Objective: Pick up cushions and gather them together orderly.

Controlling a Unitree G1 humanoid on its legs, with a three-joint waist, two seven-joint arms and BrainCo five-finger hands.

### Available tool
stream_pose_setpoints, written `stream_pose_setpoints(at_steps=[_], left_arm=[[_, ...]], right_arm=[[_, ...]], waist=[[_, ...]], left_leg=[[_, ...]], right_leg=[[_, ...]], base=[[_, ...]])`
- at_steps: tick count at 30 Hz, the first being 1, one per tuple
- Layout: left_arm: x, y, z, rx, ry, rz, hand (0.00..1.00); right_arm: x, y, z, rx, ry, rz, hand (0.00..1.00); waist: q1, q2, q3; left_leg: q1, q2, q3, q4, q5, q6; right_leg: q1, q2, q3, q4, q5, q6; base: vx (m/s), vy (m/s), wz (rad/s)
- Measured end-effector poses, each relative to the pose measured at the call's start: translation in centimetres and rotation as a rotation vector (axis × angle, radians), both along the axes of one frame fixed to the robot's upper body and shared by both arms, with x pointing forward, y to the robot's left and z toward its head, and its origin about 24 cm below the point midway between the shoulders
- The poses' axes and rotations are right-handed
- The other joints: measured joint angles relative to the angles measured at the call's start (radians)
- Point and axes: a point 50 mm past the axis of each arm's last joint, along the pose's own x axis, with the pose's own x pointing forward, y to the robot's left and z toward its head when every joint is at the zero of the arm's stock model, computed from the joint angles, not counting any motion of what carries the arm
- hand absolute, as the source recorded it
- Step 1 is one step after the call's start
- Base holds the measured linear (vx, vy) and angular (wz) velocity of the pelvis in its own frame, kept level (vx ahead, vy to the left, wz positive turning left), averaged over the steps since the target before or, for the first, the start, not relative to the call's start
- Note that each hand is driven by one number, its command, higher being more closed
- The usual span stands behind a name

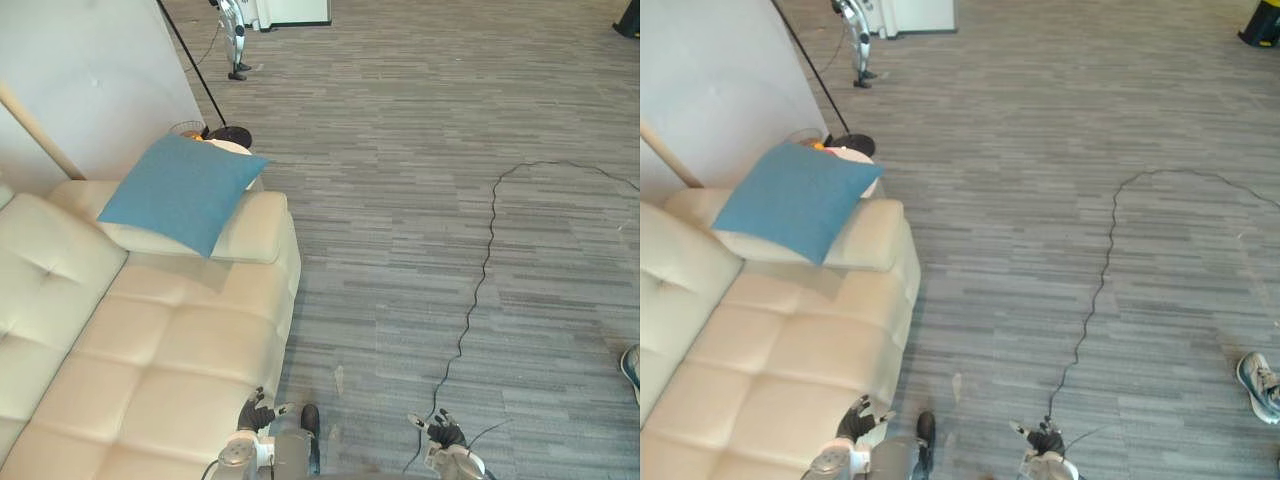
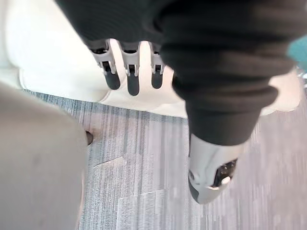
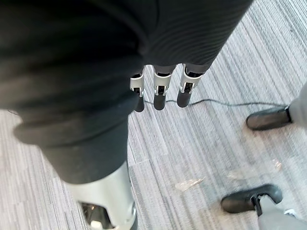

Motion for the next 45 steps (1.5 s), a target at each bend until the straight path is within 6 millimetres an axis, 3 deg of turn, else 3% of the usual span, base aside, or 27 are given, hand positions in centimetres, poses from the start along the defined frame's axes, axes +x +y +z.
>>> stream_pose_setpoints(at_steps=[1,2,3,4,6,9,12,14,15,16,19,20,21,22,23,25,27,28,29,30,31,34,35,38,40,42,45], left_arm=[[0.0,0.0,0.0,0.002,0.001,0.001,0.00],[-0.1,0.2,-0.1,0.005,0.007,0.000,0.00],[-0.4,0.5,-0.2,0.012,0.028,-0.002,0.00],[-0.6,0.6,-0.3,0.014,0.039,-0.001,0.00],[-0.9,0.6,-0.4,0.016,0.051,-0.001,0.00],[-0.5,0.0,-0.3,0.002,0.039,-0.006,0.00],[0.1,-1.0,-0.2,-0.025,0.022,-0.006,0.00],[0.1,-1.0,-0.2,-0.024,0.023,-0.005,0.00],[0.1,-0.9,-0.2,-0.024,0.026,-0.002,0.00],[-0.3,-1.4,-0.5,-0.043,0.041,0.016,0.00],[-0.5,-2.0,-0.5,-0.067,0.042,0.047,0.00],[-0.2,-2.0,-0.4,-0.073,0.032,0.053,0.00],[0.0,-2.1,-0.3,-0.076,0.023,0.056,0.00],[0.2,-2.2,-0.2,-0.078,0.012,0.056,0.00],[0.4,-2.2,-0.1,-0.076,0.000,0.045,0.00],[0.8,-2.2,0.1,-0.072,-0.014,0.033,0.00],[0.9,-2.4,0.2,-0.067,-0.018,0.007,0.00],[0.9,-2.6,0.1,-0.062,-0.013,-0.020,0.00],[0.8,-2.6,0.1,-0.063,-0.012,-0.024,0.00],[1.2,-2.3,0.3,-0.049,-0.020,-0.046,0.00],[1.2,-1.6,0.3,-0.031,-0.018,-0.048,0.00],[1.4,-0.8,0.4,-0.011,-0.020,-0.049,0.00],[1.2,-0.9,0.3,-0.013,-0.010,-0.049,0.00],[0.7,-0.7,0.0,-0.015,0.013,-0.062,0.00],[0.6,-0.5,0.0,-0.012,0.017,-0.060,0.00],[0.3,-0.4,-0.1,-0.012,0.023,-0.056,0.00],[0.6,-1.2,-0.1,-0.048,0.012,-0.019,0.00]], right_arm=[[-0.1,0.2,0.0,0.003,-0.002,0.002,0.00],[-0.3,0.0,0.0,0.003,0.001,-0.006,0.00],[-0.3,0.4,-0.1,0.014,0.000,-0.001,0.00],[-0.5,0.7,-0.2,0.021,0.003,0.003,0.00],[-0.4,1.0,0.0,0.020,-0.019,0.024,0.00],[-0.2,1.2,0.1,0.025,-0.028,0.027,0.00],[0.4,1.1,0.4,0.019,-0.049,0.028,0.00],[0.0,1.4,0.1,0.032,-0.028,0.026,0.00],[0.0,1.2,0.1,0.030,-0.026,0.020,0.00],[0.3,0.4,0.2,0.013,-0.033,-0.004,0.00],[0.0,0.2,0.0,0.011,-0.011,0.000,0.00],[0.0,0.3,0.0,0.009,-0.011,0.012,0.00],[0.0,0.3,0.0,0.008,-0.009,0.016,0.00],[0.0,0.4,0.0,0.008,-0.007,0.026,0.00],[-0.1,0.6,-0.1,0.012,-0.002,0.033,0.00],[-0.1,0.7,-0.1,0.015,0.002,0.027,0.00],[-0.3,0.5,-0.1,0.012,0.006,0.023,0.00],[-0.5,0.2,-0.2,0.005,0.014,0.024,0.00],[-0.6,0.1,-0.2,0.003,0.017,0.023,0.00],[-0.8,0.1,-0.3,0.001,0.028,0.019,0.00],[-0.8,0.5,-0.3,0.009,0.027,0.025,0.00],[-0.3,1.2,-0.3,0.025,0.017,0.025,0.00],[-0.5,1.3,-0.4,0.028,0.021,0.024,0.00],[-0.8,1.5,-0.3,0.033,0.010,0.034,0.00],[-0.7,1.5,-0.3,0.033,0.008,0.042,0.00],[-0.5,1.6,-0.2,0.029,-0.001,0.051,0.00],[0.1,1.5,0.2,0.014,-0.036,0.063,0.00]], waist=[[0.008,-0.002,0.000],[0.012,-0.006,0.002],[0.010,-0.010,0.006],[0.006,-0.012,0.008],[-0.011,-0.010,0.011],[-0.012,-0.012,0.009],[-0.022,0.000,0.009],[-0.035,-0.034,0.013],[-0.038,-0.040,0.014],[-0.033,0.007,0.012],[-0.032,0.038,-0.004],[-0.036,0.041,-0.001],[-0.037,0.040,0.003],[-0.035,0.031,0.013],[-0.025,0.033,0.022],[-0.026,0.024,0.026],[-0.028,0.025,0.026],[-0.029,0.034,0.022],[-0.029,0.040,0.020],[-0.024,0.024,0.023],[-0.024,-0.011,0.010],[-0.023,-0.036,0.013],[-0.023,-0.032,0.014],[-0.030,-0.029,0.018],[-0.030,-0.033,0.017],[-0.030,-0.029,0.017],[-0.037,-0.022,0.014]], left_leg=[[0.022,-0.007,0.009,0.011,-0.019,0.004],[0.076,-0.015,0.021,-0.004,-0.047,0.007],[0.141,-0.026,0.022,-0.013,-0.075,0.008],[0.170,-0.029,0.021,-0.012,-0.089,0.009],[0.284,-0.032,0.003,-0.027,-0.105,0.007],[0.412,-0.004,-0.016,-0.134,-0.106,0.007],[0.423,0.037,-0.067,-0.146,-0.144,-0.019],[0.436,0.041,-0.132,-0.139,-0.179,-0.063],[0.445,0.045,-0.153,-0.129,-0.202,-0.076],[0.450,0.086,-0.174,-0.098,-0.218,-0.087],[0.345,0.123,-0.233,0.159,-0.209,-0.103],[0.260,0.135,-0.238,0.337,-0.163,-0.157],[0.220,0.141,-0.239,0.427,-0.122,-0.168],[0.166,0.155,-0.230,0.527,-0.066,-0.169],[0.099,0.191,-0.177,0.653,-0.065,-0.149],[0.038,0.204,-0.065,0.644,-0.139,-0.114],[-0.004,0.166,0.028,0.435,-0.160,-0.099],[-0.003,0.136,0.061,0.236,-0.108,-0.083],[-0.003,0.129,0.073,0.178,-0.081,-0.081],[0.010,0.104,0.117,0.088,-0.015,-0.047],[0.029,0.070,0.153,0.033,-0.003,-0.033],[0.038,0.042,0.142,0.057,-0.047,-0.001],[0.072,0.035,0.140,0.055,-0.056,0.009],[0.184,0.012,0.083,0.004,-0.096,0.016],[0.241,0.006,0.046,-0.009,-0.119,0.018],[0.299,0.006,0.017,-0.049,-0.122,0.016],[0.324,0.014,-0.098,-0.068,-0.131,0.001]], right_leg=[[-0.025,-0.016,0.017,0.092,-0.015,0.023],[-0.091,-0.032,0.040,0.304,-0.040,0.080],[-0.197,-0.061,0.057,0.590,-0.002,0.230],[-0.238,-0.069,0.065,0.709,0.024,0.272],[-0.335,-0.121,0.011,0.939,0.016,0.212],[-0.378,-0.157,-0.096,0.750,-0.041,0.100],[-0.416,-0.116,-0.063,0.454,-0.007,0.085],[-0.395,-0.083,0.059,0.156,0.161,0.087],[-0.389,-0.076,0.078,0.156,0.225,0.096],[-0.376,-0.047,0.046,0.206,0.184,0.074],[-0.325,-0.026,-0.028,0.232,0.099,0.036],[-0.283,-0.023,-0.068,0.222,0.076,0.024],[-0.257,-0.019,-0.086,0.213,0.068,0.019],[-0.221,-0.015,-0.102,0.192,0.062,0.011],[-0.153,-0.013,-0.141,0.152,0.052,-0.002],[-0.079,-0.025,-0.177,0.086,0.052,-0.002],[-0.041,-0.043,-0.227,0.042,0.043,0.020],[-0.026,-0.044,-0.256,0.032,0.032,0.038],[-0.016,-0.041,-0.264,0.029,0.027,0.045],[0.007,-0.054,-0.282,0.020,0.017,0.065],[0.017,-0.071,-0.293,-0.011,0.027,0.081],[0.021,-0.099,-0.273,0.030,0.038,0.092],[0.005,-0.121,-0.254,0.143,0.037,0.093],[-0.147,-0.202,-0.190,0.623,0.094,0.162],[-0.213,-0.203,-0.150,0.774,0.059,0.141],[-0.253,-0.192,-0.153,0.764,0.006,0.122],[-0.331,-0.124,-0.091,0.491,-0.025,0.088]], base=[[0.49,0.158,-0.19],[0.57,0.183,-0.21],[0.47,0.152,-0.12],[0.46,0.089,0.09],[0.48,0.055,0.33],[0.41,-0.031,0.37],[0.40,-0.183,0.51],[0.40,-0.304,0.71],[0.47,-0.377,0.61],[0.38,-0.300,0.45],[0.38,-0.319,0.49],[0.32,-0.290,0.80],[0.24,-0.223,0.74],[0.29,-0.191,0.64],[0.33,-0.182,0.72],[0.26,-0.107,0.63],[0.21,0.017,0.63],[0.20,0.052,0.57],[0.33,0.130,0.66],[0.27,0.088,0.62],[0.40,0.099,0.56],[0.36,0.088,0.26],[0.29,0.141,0.41],[0.28,0.114,0.52],[0.25,0.036,0.63],[0.25,-0.010,0.61],[0.23,-0.111,0.93]])
